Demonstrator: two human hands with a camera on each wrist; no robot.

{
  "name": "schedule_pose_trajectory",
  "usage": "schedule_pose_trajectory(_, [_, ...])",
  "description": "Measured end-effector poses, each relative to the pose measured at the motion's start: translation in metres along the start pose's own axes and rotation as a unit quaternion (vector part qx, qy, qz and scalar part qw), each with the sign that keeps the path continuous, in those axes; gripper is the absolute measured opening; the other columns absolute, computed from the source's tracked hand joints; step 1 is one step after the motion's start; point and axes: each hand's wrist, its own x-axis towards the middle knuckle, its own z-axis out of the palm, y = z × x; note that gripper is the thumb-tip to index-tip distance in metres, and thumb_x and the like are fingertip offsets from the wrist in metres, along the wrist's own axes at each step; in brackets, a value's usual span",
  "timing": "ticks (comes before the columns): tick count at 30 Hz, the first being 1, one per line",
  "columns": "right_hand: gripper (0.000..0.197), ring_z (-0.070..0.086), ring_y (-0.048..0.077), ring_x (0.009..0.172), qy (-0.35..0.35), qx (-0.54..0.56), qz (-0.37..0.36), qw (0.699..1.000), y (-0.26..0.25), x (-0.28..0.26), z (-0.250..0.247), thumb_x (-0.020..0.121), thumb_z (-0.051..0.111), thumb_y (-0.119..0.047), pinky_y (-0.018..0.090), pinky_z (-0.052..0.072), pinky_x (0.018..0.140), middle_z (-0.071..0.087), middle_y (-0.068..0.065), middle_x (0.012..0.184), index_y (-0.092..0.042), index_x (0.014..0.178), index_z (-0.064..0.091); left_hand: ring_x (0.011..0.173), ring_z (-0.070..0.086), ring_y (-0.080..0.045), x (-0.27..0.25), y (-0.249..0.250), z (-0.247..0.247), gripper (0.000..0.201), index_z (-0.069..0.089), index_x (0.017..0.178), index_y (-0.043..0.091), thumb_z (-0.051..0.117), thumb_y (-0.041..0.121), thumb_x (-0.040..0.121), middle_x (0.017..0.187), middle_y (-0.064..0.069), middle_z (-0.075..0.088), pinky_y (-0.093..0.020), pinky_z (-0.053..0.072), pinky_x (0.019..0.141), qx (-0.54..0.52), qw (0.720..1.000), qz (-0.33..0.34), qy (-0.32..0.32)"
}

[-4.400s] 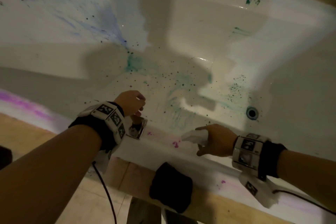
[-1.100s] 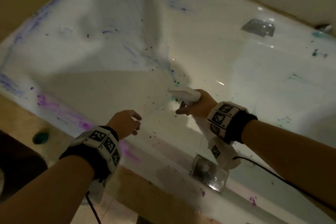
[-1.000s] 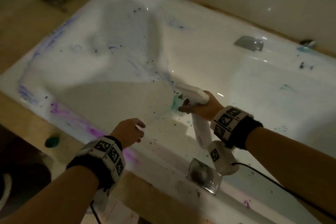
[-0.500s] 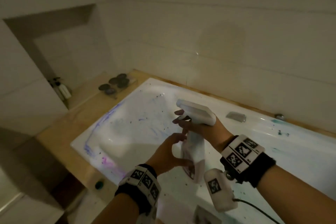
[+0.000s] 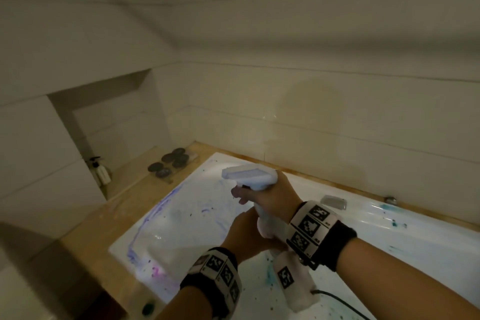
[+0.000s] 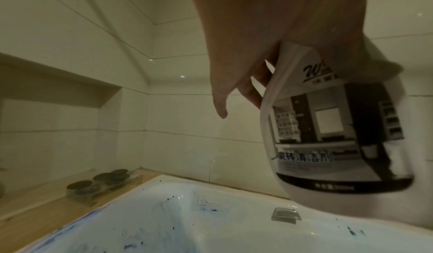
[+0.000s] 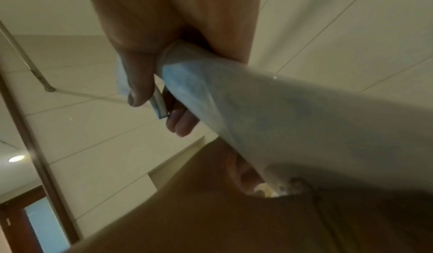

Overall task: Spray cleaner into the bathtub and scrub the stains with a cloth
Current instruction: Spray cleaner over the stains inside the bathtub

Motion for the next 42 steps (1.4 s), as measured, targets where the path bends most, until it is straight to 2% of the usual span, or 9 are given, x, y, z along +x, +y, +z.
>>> schedule_pose_trajectory(7, [0.008, 0.064, 0.001, 0.058, -0.024, -0.047, 0.177, 0.983, -0.012, 0.035, -0.006, 0.082, 0.067, -0.007, 0.017, 0.053, 0.064, 0.068, -0.01, 0.058, -0.014, 0.078, 0.066, 0.113, 0.051, -0.013, 0.01, 0.005, -0.033, 0.075, 0.043, 0.132, 0.019, 0.082, 0.024, 0.068, 0.123, 0.005, 0.054, -0.023, 0.041, 0.093, -0.046, 0.998, 0.009, -0.035])
schedule_pose_trajectory(12, [0.003, 0.068, 0.012, 0.08, 0.016, -0.107, 0.129, 0.986, 0.017, 0.069, 0.011, 0.08, 0.071, -0.019, 0.027, 0.054, 0.074, 0.073, -0.004, 0.082, -0.018, 0.082, 0.072, 0.117, 0.054, -0.022, 0.029, -0.023, -0.077, 0.057, 0.05, 0.128, 0.014, 0.073, 0.017, 0.075, 0.127, -0.008, 0.058, -0.033, 0.046, 0.098, -0.166, 0.982, 0.005, -0.087])
schedule_pose_trajectory(16, [0.032, 0.059, -0.013, 0.082, -0.063, -0.168, 0.129, 0.975, 0.057, 0.11, 0.04, 0.075, 0.075, -0.012, 0.019, 0.047, 0.078, 0.067, -0.016, 0.093, -0.037, 0.094, 0.071, 0.105, 0.058, -0.011, 0.055, -0.078, -0.112, 0.045, 0.057, 0.115, 0.019, 0.076, 0.018, 0.075, 0.114, 0.003, 0.064, -0.025, 0.046, 0.09, -0.15, 0.987, -0.01, -0.052])
schedule_pose_trajectory(20, [0.08, 0.052, 0.001, 0.114, -0.267, -0.311, 0.333, 0.849, 0.098, 0.173, 0.062, 0.054, 0.076, -0.064, 0.027, 0.042, 0.1, 0.059, -0.018, 0.12, -0.035, 0.126, 0.055, 0.101, 0.061, -0.01, 0.077, -0.153, -0.168, 0.048, 0.06, 0.109, 0.027, 0.081, 0.023, 0.066, 0.108, 0.009, 0.066, -0.024, 0.05, 0.088, -0.187, 0.981, -0.05, 0.015])
schedule_pose_trajectory(24, [0.059, 0.043, 0.016, 0.124, -0.267, -0.37, 0.43, 0.779, 0.141, 0.211, 0.07, 0.077, 0.072, -0.039, 0.032, 0.037, 0.104, 0.046, -0.004, 0.134, -0.03, 0.13, 0.048, 0.095, 0.06, -0.007, 0.096, -0.241, -0.238, 0.047, 0.055, 0.106, 0.025, 0.082, 0.02, 0.068, 0.104, 0.009, 0.063, -0.014, 0.049, 0.076, -0.19, 0.972, -0.118, 0.069])
schedule_pose_trajectory(28, [0.052, 0.047, 0.016, 0.118, -0.251, -0.434, 0.486, 0.716, 0.189, 0.216, 0.076, 0.079, 0.07, -0.037, 0.027, 0.036, 0.1, 0.049, -0.002, 0.128, -0.028, 0.127, 0.051, 0.086, 0.064, -0.024, 0.115, -0.332, -0.295, 0.106, 0.06, 0.1, 0.012, 0.075, 0.079, 0.019, 0.091, -0.003, 0.067, -0.033, 0.052, 0.073, -0.12, 0.969, -0.182, 0.118])
schedule_pose_trajectory(32, [0.048, 0.044, 0.017, 0.122, -0.266, -0.474, 0.515, 0.663, 0.237, 0.229, 0.096, 0.083, 0.065, -0.039, 0.026, 0.032, 0.102, 0.048, 0.0, 0.131, -0.023, 0.127, 0.05, 0.089, 0.064, -0.034, 0.132, -0.431, -0.33, 0.13, 0.057, 0.104, 0.0, 0.053, 0.096, 0.016, 0.095, -0.015, 0.066, -0.043, 0.049, 0.079, -0.025, 0.955, -0.26, 0.142])
schedule_pose_trajectory(38, [0.041, 0.04, 0.02, 0.126, -0.31, -0.506, 0.472, 0.652, 0.298, 0.271, 0.145, 0.091, 0.055, -0.036, 0.029, 0.031, 0.104, 0.045, 0.004, 0.135, -0.016, 0.127, 0.05, 0.098, 0.057, -0.035, 0.142, -0.466, -0.363, 0.069, 0.05, 0.119, -0.012, 0.081, 0.025, 0.07, 0.115, -0.027, 0.059, -0.039, 0.04, 0.082, 0.018, 0.936, -0.327, 0.131])
schedule_pose_trajectory(42, [0.037, 0.043, 0.019, 0.124, -0.328, -0.51, 0.43, 0.669, 0.326, 0.29, 0.175, 0.093, 0.051, -0.037, 0.029, 0.033, 0.103, 0.048, 0.003, 0.132, -0.018, 0.124, 0.052, 0.123, 0.044, -0.039, 0.139, -0.504, -0.367, 0.079, 0.034, 0.136, -0.01, 0.076, 0.021, 0.077, 0.137, -0.026, 0.042, -0.041, 0.035, 0.095, 0.005, 0.906, -0.406, 0.119])
